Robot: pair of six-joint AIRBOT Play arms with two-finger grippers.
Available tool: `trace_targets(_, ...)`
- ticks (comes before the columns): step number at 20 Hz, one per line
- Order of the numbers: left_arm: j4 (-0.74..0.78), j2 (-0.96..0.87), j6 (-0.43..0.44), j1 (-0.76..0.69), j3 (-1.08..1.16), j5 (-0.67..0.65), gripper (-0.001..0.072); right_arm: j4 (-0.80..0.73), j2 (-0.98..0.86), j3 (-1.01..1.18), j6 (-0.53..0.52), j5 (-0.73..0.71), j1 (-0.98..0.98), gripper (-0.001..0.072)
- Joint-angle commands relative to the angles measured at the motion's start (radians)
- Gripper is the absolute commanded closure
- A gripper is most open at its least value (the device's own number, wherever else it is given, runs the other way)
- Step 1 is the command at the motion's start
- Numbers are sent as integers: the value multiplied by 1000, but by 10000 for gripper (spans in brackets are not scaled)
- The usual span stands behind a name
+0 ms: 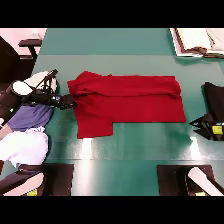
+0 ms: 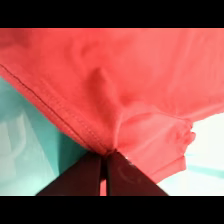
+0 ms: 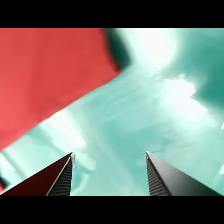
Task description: Fold the shirts.
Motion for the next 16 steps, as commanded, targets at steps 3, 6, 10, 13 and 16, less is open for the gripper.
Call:
trace_targets(3,-2,5,0,0,4,7,679,131,-176,-22,-27,-205,100,280)
trace_targets(6,-1,6,-1,0,4,3,679,130,-255,47,-19,-279,226,280)
trace_targets(10,-1,6,0,0,5,-2,679,126,-335,142,-17,-299,341,460)
trace_targets(13,13,44,0,0,6,-2,680,118,-313,192,-23,-287,378,690)
trace_targets(16,114,152,-12,0,74,-20,680,118,-197,275,-29,-248,377,695)
